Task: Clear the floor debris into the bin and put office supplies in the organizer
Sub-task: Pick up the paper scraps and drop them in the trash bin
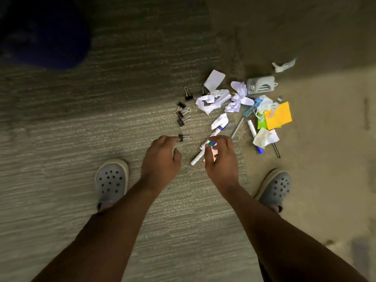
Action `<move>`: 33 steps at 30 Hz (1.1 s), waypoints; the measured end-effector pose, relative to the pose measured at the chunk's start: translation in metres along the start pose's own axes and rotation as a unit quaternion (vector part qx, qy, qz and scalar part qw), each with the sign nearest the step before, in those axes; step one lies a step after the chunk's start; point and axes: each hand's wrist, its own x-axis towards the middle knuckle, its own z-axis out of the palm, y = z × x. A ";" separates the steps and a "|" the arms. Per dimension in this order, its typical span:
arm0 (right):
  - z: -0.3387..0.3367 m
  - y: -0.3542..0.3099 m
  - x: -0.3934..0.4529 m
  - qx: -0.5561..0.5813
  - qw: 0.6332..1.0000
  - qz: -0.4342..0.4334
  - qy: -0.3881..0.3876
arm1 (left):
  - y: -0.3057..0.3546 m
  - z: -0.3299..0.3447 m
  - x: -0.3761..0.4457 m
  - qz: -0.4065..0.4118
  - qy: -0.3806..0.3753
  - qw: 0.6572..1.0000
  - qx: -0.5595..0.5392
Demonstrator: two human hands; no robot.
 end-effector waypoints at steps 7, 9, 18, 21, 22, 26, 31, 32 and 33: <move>-0.007 0.071 0.043 -0.098 0.993 0.058 -0.028 | 0.022 0.055 0.061 0.077 -0.034 0.987 0.134; -0.004 0.083 0.062 -0.127 0.990 0.044 -0.049 | 0.029 0.069 0.087 0.102 -0.024 0.981 0.161; 0.026 0.101 0.115 -0.232 0.968 -0.045 -0.085 | 0.039 0.109 0.169 0.106 0.007 0.966 0.234; 0.031 0.105 0.114 -0.234 0.965 -0.076 -0.089 | 0.036 0.116 0.170 0.106 0.005 0.964 0.245; 0.031 0.106 0.112 -0.233 0.965 -0.084 -0.091 | 0.034 0.117 0.169 0.111 0.009 0.964 0.240; 0.025 0.110 0.106 -0.203 0.967 -0.110 -0.105 | 0.029 0.115 0.159 0.104 0.032 0.976 0.190; 0.007 0.101 0.096 -0.128 0.988 -0.043 -0.071 | 0.032 0.101 0.130 0.034 0.077 0.995 0.060; 0.002 0.096 0.093 -0.108 0.992 -0.022 -0.063 | 0.033 0.095 0.122 0.022 0.093 0.995 0.037; -0.003 0.090 0.090 -0.089 0.995 -0.008 -0.051 | 0.035 0.088 0.113 0.011 0.110 0.994 0.017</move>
